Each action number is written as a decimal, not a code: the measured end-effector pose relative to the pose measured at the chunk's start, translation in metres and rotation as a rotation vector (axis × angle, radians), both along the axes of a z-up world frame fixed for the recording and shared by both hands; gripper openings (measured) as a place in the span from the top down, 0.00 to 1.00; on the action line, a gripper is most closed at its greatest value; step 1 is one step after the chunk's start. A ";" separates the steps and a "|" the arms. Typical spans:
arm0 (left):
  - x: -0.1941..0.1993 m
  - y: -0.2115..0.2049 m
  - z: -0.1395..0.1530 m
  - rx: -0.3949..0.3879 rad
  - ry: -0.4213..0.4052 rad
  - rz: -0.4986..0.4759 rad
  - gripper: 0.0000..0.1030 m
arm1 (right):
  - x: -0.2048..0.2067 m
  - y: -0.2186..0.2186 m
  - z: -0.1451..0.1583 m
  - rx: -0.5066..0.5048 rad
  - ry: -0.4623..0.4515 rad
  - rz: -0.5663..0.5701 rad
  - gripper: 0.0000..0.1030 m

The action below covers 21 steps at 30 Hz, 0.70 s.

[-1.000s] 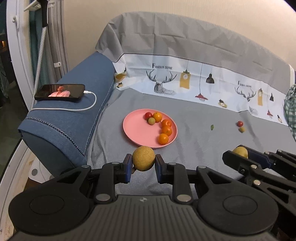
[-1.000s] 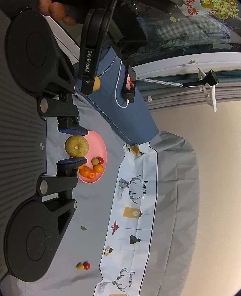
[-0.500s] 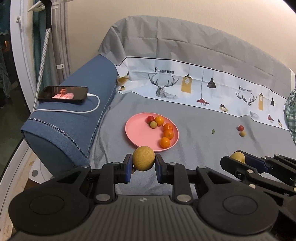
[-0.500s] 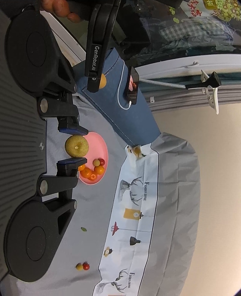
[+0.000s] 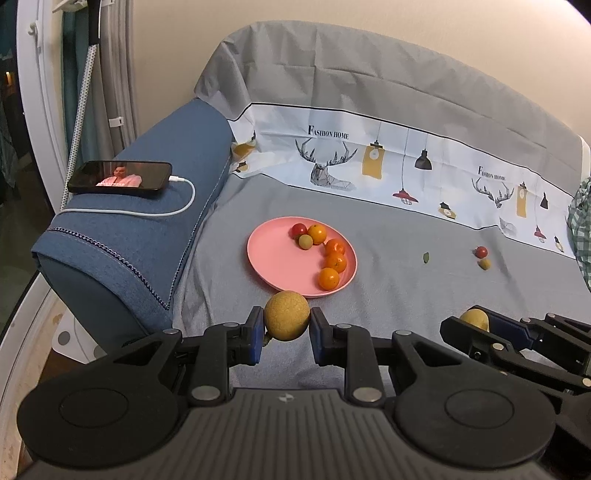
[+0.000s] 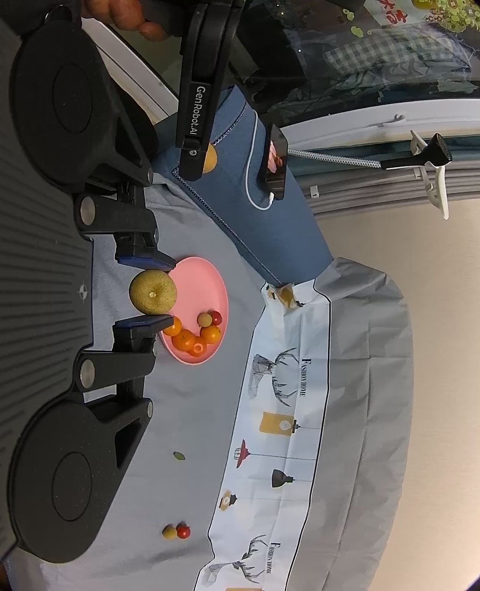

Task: Organize fruits

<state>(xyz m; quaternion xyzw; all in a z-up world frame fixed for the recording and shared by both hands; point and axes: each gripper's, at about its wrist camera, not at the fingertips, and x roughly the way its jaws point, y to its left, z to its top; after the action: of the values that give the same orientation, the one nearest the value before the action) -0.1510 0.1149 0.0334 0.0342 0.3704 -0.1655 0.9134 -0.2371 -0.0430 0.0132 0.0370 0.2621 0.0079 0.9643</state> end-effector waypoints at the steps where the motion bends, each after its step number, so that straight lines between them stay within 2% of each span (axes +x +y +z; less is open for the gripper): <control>1: 0.001 0.000 0.000 0.000 0.001 -0.001 0.72 | 0.001 0.000 -0.001 0.000 0.004 -0.001 0.74; 21: 0.033 -0.005 -0.013 0.001 0.053 0.017 0.72 | 0.030 -0.002 -0.012 -0.018 0.049 -0.013 0.74</control>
<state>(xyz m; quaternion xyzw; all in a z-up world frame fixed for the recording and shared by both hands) -0.1177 0.1098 0.0209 0.0273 0.3948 -0.1581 0.9046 -0.2075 -0.0451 0.0017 0.0302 0.2854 -0.0018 0.9579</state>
